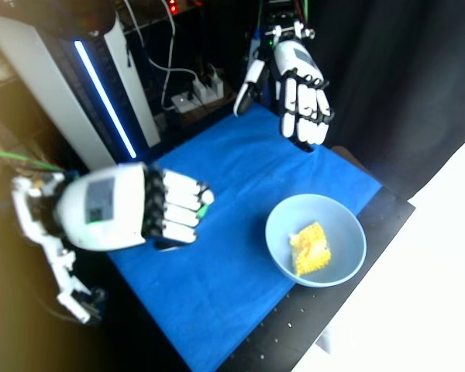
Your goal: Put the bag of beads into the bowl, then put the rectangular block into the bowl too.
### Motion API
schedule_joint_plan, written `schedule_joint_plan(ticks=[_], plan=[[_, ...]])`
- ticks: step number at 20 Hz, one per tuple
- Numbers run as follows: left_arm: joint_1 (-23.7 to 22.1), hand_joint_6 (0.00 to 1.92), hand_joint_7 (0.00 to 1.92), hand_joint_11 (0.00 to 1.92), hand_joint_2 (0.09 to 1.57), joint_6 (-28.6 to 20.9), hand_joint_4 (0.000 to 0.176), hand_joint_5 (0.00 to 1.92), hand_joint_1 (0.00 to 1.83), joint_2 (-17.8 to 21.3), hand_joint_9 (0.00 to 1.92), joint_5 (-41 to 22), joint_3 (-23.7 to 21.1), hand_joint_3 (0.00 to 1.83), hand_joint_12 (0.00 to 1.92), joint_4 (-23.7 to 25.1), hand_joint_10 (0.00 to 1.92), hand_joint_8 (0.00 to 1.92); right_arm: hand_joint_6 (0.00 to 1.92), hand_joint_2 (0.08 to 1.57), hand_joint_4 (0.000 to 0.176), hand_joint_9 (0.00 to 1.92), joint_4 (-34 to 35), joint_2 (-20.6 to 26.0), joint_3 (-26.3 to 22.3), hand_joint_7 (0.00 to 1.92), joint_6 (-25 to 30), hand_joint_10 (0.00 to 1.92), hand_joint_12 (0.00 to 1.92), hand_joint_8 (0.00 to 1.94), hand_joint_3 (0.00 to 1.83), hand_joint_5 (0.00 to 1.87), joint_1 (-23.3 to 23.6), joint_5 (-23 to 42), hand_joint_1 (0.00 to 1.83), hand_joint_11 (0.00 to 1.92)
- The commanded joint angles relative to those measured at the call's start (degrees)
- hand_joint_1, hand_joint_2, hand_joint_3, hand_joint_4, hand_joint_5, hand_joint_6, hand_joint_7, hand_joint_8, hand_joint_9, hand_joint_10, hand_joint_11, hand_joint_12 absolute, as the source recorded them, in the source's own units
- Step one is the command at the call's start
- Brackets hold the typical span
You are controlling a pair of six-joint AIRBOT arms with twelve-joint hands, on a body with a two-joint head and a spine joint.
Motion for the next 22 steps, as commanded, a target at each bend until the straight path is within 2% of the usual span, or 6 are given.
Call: schedule_joint_plan(ticks=[1, 8, 11, 14, 17, 22], plan=[[-0.58, 0.00, 0.25, 0.00, 0.94, -0.20, 0.094, 0.19, 0.71, 0.30, 0.27, -8.66, 0.03, 0.00, 0.55, -0.71, 0.00, 0.00, 0.75, 1.13, 0.000, 1.00, 3.51, -1.43, 0.39, 1.00, -0.02, 1.15, 1.46, 1.21, 0.00, 0.94, 1.22, 5.17, 1.26, 0.85], [-0.61, 0.01, 0.37, 0.00, 0.97, -0.16, 0.000, 0.35, 0.76, -0.26, 0.31, -7.83, 0.36, 0.00, 0.80, -0.94, 0.00, 0.01, 0.58, 1.11, 0.000, 0.90, 7.25, -15.82, 15.65, 0.98, -0.02, 1.43, 1.83, 1.26, 0.00, 1.06, 8.94, -7.84, 1.26, 0.56], [-1.25, 0.01, 0.47, 0.00, 0.98, -0.17, 0.000, 0.45, 0.75, -0.99, 0.38, -7.49, 1.08, 0.00, 0.87, -0.65, 0.01, 0.01, 0.83, 1.09, 0.000, 1.37, 6.59, -20.77, 21.27, 1.32, -0.02, 1.15, 1.53, 0.57, 0.00, 1.05, 10.45, -12.83, 1.18, 1.30], [-2.69, 0.01, 0.54, 0.00, 1.00, -0.21, 0.000, 0.50, 0.75, -2.05, 0.44, -6.24, 2.25, 0.00, 0.91, 0.01, 0.01, 0.01, 0.63, 1.05, 0.000, 1.23, 6.45, -23.30, 23.63, 1.21, -0.02, 0.62, 1.28, 0.77, 0.00, 1.08, 10.76, -15.21, 1.27, 0.92], [-3.36, 0.01, 0.55, 0.00, 1.00, -0.23, 0.000, 0.53, 0.77, -2.72, 0.48, -5.92, 2.88, 0.00, 0.89, 0.16, 0.02, 0.01, 0.01, 0.85, 0.156, 0.47, 6.30, -23.66, 23.49, 0.46, -0.02, 0.03, 0.74, 0.01, 0.00, 0.26, 10.77, -15.17, 0.83, 0.23], [-3.40, 0.00, 0.52, 0.00, 1.02, -0.67, 0.000, 0.52, 0.78, -2.86, 0.48, -5.84, 3.11, 0.00, 0.89, 0.14, 0.00, 0.00, 0.00, 0.80, 0.176, 0.00, 4.87, -23.65, 22.67, 0.00, -0.02, 0.00, 0.08, 0.00, 0.00, 0.00, 10.84, -13.28, 0.65, 0.02]])
